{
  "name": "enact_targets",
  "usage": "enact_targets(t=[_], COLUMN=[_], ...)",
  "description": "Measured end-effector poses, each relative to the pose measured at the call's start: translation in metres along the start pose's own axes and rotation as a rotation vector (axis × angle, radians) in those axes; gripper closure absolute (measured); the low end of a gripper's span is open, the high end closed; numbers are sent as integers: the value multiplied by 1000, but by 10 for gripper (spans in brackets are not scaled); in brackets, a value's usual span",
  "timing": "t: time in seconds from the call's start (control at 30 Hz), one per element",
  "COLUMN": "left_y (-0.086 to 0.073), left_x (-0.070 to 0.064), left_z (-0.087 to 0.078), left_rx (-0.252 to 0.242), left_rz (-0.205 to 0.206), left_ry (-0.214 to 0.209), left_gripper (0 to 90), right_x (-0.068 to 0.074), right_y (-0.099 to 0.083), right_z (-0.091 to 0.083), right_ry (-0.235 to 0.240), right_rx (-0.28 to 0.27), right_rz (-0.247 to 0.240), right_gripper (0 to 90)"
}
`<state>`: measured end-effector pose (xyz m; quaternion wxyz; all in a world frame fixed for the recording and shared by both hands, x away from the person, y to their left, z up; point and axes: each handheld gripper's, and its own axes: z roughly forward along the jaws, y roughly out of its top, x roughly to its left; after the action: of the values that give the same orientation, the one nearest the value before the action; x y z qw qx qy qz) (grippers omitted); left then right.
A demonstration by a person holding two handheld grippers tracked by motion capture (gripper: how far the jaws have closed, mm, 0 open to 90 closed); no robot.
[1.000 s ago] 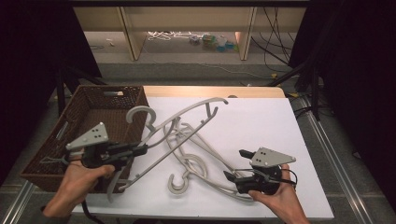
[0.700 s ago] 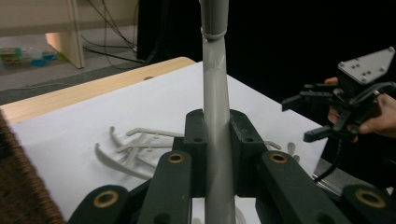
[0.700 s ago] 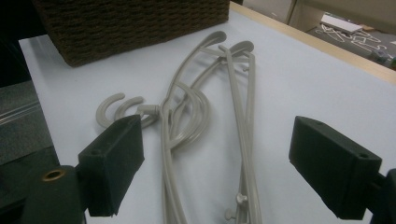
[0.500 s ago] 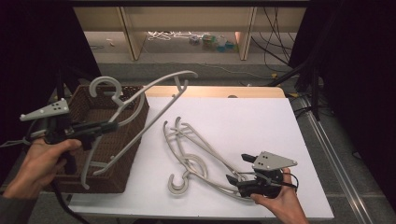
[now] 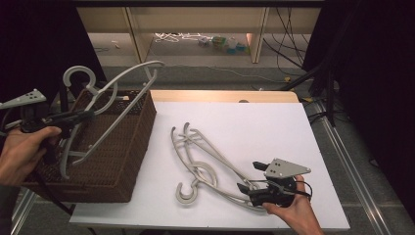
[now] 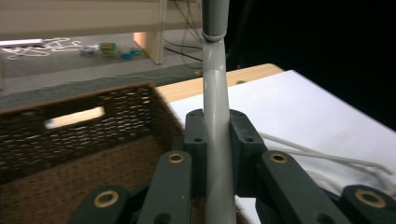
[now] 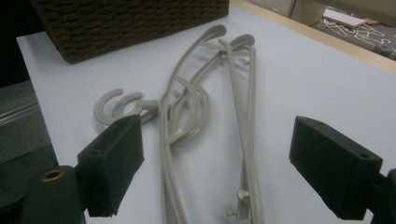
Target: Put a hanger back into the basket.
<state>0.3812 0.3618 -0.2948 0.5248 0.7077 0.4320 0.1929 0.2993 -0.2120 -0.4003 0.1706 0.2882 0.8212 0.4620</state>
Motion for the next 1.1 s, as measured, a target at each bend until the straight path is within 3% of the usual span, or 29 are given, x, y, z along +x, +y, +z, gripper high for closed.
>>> enact_targets(t=[0.03, 0.07, 0.17, 0.3, 0.8, 1.1], left_y=[-3, -3, -12, -25, -53, -66], left_x=[11, 11, 32, 46, 67, 69], left_z=[-1, -1, -2, -3, -5, -2], left_rx=[3, 3, 18, 41, 138, 178], left_rz=[10, 10, 49, 71, 112, 118], left_ry=[33, 33, 63, 91, 114, 91], left_gripper=[793, 793, 793, 793, 792, 791], right_x=[0, 0, 0, -2, -2, -4], right_y=[0, 0, -1, -1, -1, -2], right_z=[0, 0, 0, -1, 0, 1], right_ry=[1, 1, 3, -7, -1, -7], right_rx=[2, 2, 3, -1, 1, 5], right_rz=[-2, -2, 0, 0, 4, 5], right_gripper=[184, 184, 185, 186, 189, 189])
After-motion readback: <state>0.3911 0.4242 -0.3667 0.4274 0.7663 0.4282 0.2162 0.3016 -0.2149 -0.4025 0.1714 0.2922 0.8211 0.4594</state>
